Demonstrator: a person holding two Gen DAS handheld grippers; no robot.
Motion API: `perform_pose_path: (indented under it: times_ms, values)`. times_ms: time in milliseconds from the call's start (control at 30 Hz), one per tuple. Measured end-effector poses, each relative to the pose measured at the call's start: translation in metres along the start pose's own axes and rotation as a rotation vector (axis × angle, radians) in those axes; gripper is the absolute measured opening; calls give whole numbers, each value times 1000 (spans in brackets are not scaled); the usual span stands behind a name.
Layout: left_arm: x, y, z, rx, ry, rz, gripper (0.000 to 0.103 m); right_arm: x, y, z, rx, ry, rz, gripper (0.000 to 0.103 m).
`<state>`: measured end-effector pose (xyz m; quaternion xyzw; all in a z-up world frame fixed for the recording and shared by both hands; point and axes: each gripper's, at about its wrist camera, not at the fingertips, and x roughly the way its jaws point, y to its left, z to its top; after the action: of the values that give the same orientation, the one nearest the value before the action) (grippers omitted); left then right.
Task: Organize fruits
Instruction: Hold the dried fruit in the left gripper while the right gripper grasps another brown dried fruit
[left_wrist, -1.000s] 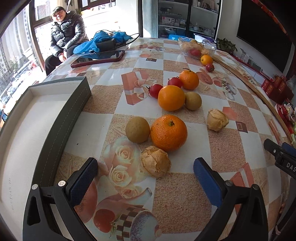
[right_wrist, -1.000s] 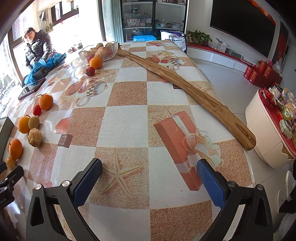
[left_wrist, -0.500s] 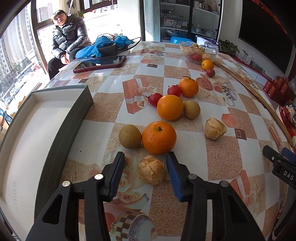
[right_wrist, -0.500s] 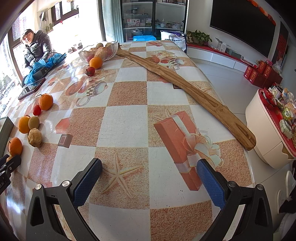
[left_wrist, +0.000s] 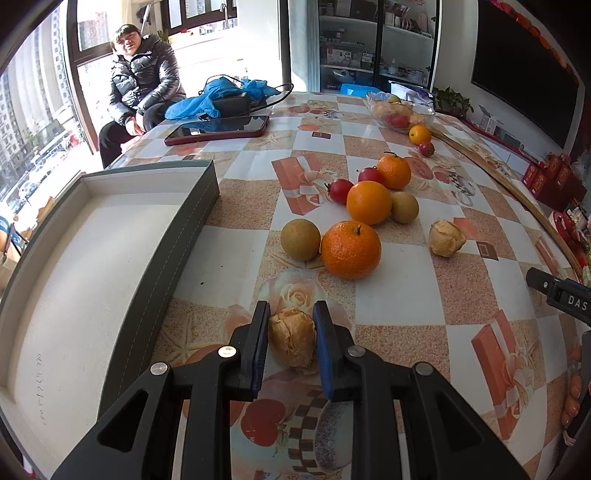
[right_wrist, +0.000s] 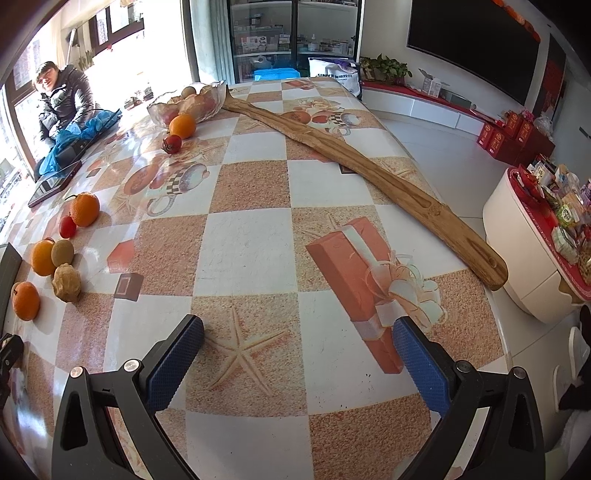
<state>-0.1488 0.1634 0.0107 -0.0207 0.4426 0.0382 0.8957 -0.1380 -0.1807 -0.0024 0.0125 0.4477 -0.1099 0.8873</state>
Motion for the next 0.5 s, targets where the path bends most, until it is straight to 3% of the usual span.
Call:
perform_pose_path:
  times_ms: [67,167,233,500]
  values:
    - [1,0,0,-2,-1,-3,26,1,7,5,0,39,21,102]
    - [1,0,1,2,0,0,26,-5,26,13,-20,48,145,102]
    - [2,0,1,0,-1,-2,27,-10,44,22,-64,41,183,102]
    - [3,1,2,-6,-1,-7,29,-15,115,27,-326,28,223,102]
